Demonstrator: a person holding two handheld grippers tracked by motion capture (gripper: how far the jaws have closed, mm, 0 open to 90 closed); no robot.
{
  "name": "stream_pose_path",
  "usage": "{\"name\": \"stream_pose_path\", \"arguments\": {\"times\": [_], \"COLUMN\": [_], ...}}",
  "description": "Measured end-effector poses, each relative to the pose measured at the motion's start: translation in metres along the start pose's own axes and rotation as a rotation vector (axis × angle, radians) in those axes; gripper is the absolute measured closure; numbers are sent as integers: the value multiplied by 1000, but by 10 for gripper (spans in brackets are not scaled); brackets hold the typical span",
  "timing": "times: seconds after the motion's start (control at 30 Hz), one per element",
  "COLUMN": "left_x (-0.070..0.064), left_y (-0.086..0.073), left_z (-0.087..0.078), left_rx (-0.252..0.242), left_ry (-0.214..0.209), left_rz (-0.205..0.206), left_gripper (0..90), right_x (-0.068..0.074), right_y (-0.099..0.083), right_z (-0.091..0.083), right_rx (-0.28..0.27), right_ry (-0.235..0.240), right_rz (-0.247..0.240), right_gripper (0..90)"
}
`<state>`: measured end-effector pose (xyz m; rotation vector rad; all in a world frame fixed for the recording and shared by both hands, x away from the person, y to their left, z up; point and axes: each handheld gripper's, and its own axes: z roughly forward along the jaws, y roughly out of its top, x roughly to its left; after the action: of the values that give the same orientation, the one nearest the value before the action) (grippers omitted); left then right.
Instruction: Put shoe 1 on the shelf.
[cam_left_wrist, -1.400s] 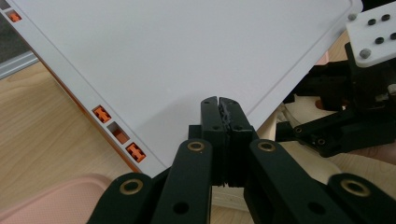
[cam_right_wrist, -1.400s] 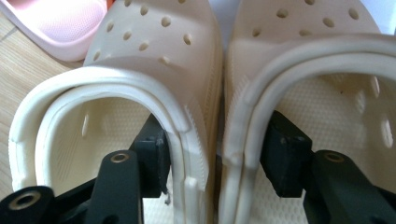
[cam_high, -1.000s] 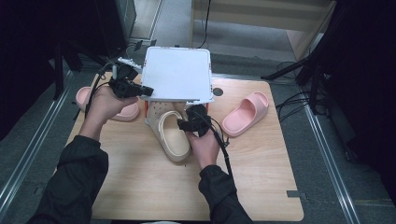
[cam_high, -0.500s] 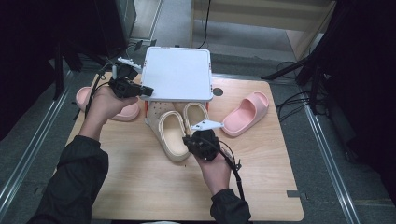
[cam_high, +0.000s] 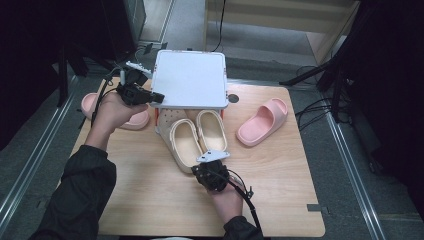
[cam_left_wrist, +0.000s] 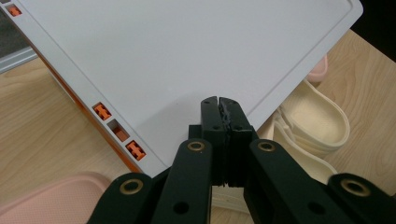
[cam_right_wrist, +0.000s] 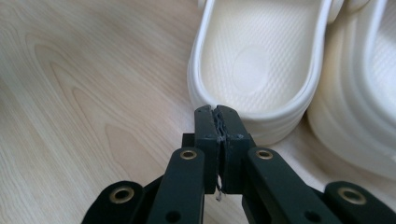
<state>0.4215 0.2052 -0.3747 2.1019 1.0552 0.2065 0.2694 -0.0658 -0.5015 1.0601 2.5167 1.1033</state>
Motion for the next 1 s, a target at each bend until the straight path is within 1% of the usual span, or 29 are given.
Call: {"name": "stream_pose_path", "arguments": {"times": [0.03,0.07,0.1,0.17,0.27,0.3,0.47,0.57,0.63,0.67,0.7,0.77,0.87,0.93,1.0], "left_x": [0,0,-1,0,1,1,0,1,3,3,2,1,1,1,1], "left_y": [0,0,0,0,0,0,0,-1,-1,-1,-1,0,0,0,0], "left_z": [0,0,0,0,0,0,0,0,0,0,0,0,0,0,0], "left_rx": [0,0,0,-1,-2,-3,-2,-4,-4,-4,-4,-2,-2,-1,1], "left_ry": [1,3,4,3,-2,-6,-3,-6,-13,-13,-15,-11,-7,-7,0], "left_rz": [1,2,2,1,-5,-8,-5,-9,-14,-14,-13,-13,-13,-14,-13], "left_gripper": [893,894,893,894,894,895,895,895,895,895,895,895,895,895,894], "right_x": [0,-1,-1,-2,-1,2,5,8,9,9,9,9,7,5,0], "right_y": [-1,-2,-3,-2,-1,1,6,14,20,20,27,36,48,55,61], "right_z": [2,4,6,9,10,12,18,24,27,27,29,32,39,45,50], "right_rx": [3,18,25,20,22,21,27,6,-8,-8,-20,-33,-9,-12,-21], "right_ry": [-1,-3,-7,-4,-15,-21,-30,-28,-48,-48,-56,-62,-87,-98,-85], "right_rz": [-2,-5,-18,-22,-32,-36,-40,-41,-46,-46,-48,-51,-63,-66,-49], "right_gripper": [890,892,900,900,900,900,900,900,900,900,900,900,900,900,900]}}
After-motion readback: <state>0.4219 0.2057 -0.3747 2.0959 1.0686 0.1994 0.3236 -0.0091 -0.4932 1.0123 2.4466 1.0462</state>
